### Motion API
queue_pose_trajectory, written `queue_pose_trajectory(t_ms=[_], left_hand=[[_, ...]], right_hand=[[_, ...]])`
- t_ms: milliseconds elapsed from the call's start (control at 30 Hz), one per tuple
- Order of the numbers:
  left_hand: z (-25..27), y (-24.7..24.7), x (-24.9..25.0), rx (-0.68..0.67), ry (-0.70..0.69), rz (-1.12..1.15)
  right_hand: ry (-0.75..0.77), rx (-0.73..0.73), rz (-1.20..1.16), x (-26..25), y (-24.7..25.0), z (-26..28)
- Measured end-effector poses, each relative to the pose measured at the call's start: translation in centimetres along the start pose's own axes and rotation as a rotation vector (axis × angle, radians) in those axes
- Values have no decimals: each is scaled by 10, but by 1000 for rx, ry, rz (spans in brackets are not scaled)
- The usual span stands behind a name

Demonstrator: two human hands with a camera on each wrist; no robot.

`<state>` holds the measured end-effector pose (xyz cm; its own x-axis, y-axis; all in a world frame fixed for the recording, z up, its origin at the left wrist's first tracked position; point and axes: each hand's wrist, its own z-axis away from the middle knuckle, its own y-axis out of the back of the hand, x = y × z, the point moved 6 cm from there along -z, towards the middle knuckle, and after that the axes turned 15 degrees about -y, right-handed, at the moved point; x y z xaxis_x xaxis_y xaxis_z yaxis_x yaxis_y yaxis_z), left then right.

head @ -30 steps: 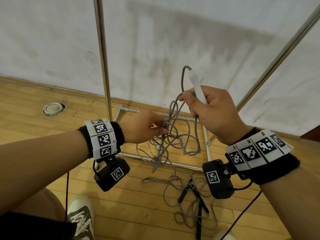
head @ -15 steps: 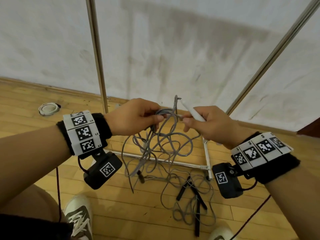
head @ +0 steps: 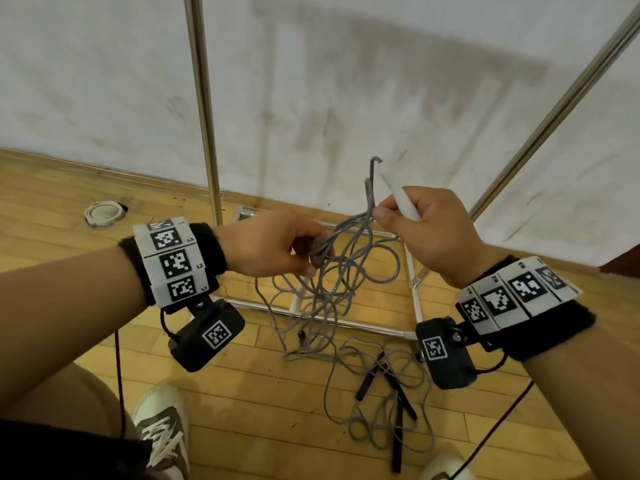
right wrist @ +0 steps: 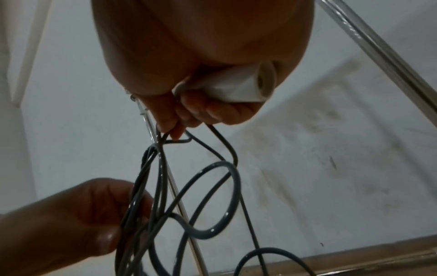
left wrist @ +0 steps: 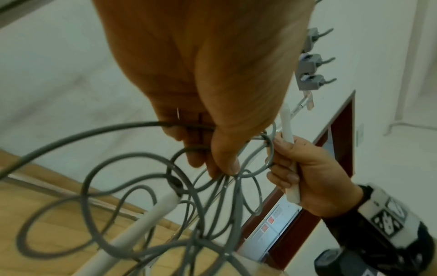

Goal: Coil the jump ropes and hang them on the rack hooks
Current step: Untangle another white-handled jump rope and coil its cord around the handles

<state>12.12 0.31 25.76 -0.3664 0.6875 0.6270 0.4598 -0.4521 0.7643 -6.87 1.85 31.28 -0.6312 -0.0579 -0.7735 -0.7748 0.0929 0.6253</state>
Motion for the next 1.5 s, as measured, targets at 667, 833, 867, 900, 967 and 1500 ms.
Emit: queue_pose_trajectory(t_ms=[667, 833, 867, 900, 967, 1500], left_hand=[[-3, 12, 0, 146, 102, -84], [-1, 21, 3, 272, 68, 70], [0, 22, 5, 293, 62, 94], [0, 23, 6, 311, 51, 115], [0, 25, 10, 330, 40, 146], [4, 35, 9, 392, 17, 300]], right_hand=[[-27, 6, -59, 13, 10, -5], [-33, 46, -105, 18, 6, -3], [-49, 39, -105, 21, 2, -2], [-72, 22, -100, 23, -1, -1], [-101, -41, -97, 26, -9, 0], [-55, -79, -129, 21, -9, 3]])
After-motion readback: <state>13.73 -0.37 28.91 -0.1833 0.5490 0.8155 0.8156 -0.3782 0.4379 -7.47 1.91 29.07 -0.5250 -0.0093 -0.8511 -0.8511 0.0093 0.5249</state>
